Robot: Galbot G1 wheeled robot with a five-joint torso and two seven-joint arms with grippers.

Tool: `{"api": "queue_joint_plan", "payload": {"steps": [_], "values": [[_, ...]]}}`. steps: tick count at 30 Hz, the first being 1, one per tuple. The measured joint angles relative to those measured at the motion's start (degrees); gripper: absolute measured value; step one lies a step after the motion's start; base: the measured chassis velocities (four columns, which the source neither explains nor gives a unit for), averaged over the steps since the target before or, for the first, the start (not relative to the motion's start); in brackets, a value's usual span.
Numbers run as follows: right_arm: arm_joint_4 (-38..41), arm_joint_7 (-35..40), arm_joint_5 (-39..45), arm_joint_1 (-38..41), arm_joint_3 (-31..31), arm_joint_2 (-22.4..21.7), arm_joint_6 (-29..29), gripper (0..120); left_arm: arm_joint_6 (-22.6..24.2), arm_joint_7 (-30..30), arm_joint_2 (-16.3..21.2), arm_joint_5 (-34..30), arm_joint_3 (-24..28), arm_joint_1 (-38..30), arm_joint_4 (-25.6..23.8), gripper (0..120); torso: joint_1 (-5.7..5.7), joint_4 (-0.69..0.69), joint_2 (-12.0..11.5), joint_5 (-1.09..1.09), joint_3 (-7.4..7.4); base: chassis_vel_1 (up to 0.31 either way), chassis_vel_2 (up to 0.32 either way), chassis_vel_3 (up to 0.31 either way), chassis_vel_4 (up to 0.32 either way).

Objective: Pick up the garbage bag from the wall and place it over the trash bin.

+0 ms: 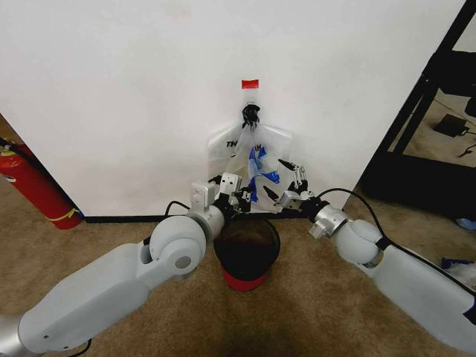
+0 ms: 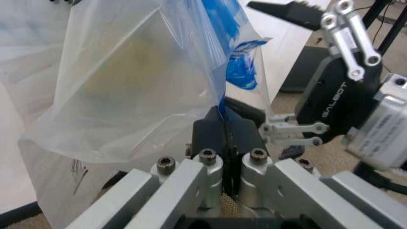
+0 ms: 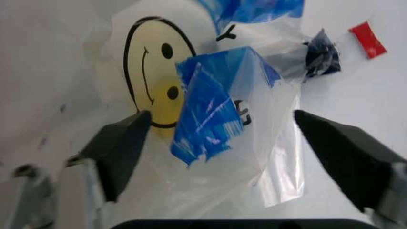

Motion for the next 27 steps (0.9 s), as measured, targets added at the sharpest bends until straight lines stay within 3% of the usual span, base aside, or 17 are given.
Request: {"api": "queue_joint_plan", "payload": {"steps": [7,9,13,18,21,24,27], "values": [[-0.8,-0.7,-9.6,0.6,0.7,2.1,0.0,51,0.0,-0.1,0.0,-0.2,-0.1,0.1,-0.7,0,0.00,0.01,0.0,0.00,0.00,0.000,0.000,0.000,0.000],[-0.8,-0.8,-10.3,0.6,0.9,2.1,-0.1,50,0.0,-0.1,0.1,-0.2,-0.1,0.1,-0.8,0,0.00,0.02,0.0,0.00,0.00,0.000,0.000,0.000,0.000],[-0.8,-0.8,-10.9,0.4,1.4,1.8,-2.0,29,0.0,-0.1,0.3,-0.3,-0.2,0.3,-1.1,0,0.00,0.01,0.0,0.00,0.00,0.000,0.000,0.000,0.000],[0.0,-0.8,-10.8,0.1,1.9,1.1,-3.7,13,0.0,-0.2,0.3,-0.4,-0.2,0.3,-1.1,0,0.00,0.01,0.0,0.00,0.00,0.000,0.000,0.000,0.000],[1.0,-0.5,-8.8,-0.7,2.6,0.5,-5.4,1,0.0,-0.3,0.2,-0.4,-0.3,0.1,-1.2,0,-0.01,0.01,0.0,0.00,0.00,0.000,0.000,0.000,0.000],[1.5,0.8,-5.2,-1.4,3.1,0.5,-6.3,0,-0.1,-0.3,0.2,-0.4,-0.3,0.1,-1.2,0,-0.01,0.01,0.0,0.00,0.00,0.000,0.000,0.000,0.000],[2.7,5.2,5.8,-4.2,4.2,1.3,-7.0,0,-0.6,-0.2,0.2,-0.2,-0.4,0.3,-1.0,0,0.00,0.02,0.0,0.00,0.00,0.000,0.000,0.000,0.000]]}}
